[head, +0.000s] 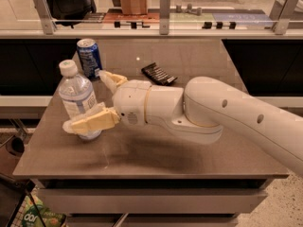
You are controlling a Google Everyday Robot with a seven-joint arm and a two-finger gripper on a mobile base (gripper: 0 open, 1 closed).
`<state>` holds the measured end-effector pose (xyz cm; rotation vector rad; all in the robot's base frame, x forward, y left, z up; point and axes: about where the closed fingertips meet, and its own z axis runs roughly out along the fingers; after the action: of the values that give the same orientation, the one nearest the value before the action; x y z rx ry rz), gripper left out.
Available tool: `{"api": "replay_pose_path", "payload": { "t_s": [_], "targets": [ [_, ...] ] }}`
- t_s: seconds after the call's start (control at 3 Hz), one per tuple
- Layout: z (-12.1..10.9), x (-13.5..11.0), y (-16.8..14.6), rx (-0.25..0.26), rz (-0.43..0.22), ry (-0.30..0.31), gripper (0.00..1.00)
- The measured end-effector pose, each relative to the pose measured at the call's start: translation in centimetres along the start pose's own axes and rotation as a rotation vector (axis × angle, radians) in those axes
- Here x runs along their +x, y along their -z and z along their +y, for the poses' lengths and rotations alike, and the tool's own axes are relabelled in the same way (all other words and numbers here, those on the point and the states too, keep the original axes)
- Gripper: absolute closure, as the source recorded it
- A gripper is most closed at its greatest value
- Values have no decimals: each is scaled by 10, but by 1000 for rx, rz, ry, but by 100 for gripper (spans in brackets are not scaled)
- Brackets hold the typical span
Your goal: Knock blue plastic bottle over
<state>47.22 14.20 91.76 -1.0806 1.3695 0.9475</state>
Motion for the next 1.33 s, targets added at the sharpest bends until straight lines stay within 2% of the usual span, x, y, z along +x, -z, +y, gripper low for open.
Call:
{"api": "replay_pose_path", "payload": {
  "t_s": [0.33, 1.33],
  "targets": [
    [7, -3, -15, -11, -27, 8, 24],
    [12, -7, -18, -21, -25, 17, 94]
  ]
}}
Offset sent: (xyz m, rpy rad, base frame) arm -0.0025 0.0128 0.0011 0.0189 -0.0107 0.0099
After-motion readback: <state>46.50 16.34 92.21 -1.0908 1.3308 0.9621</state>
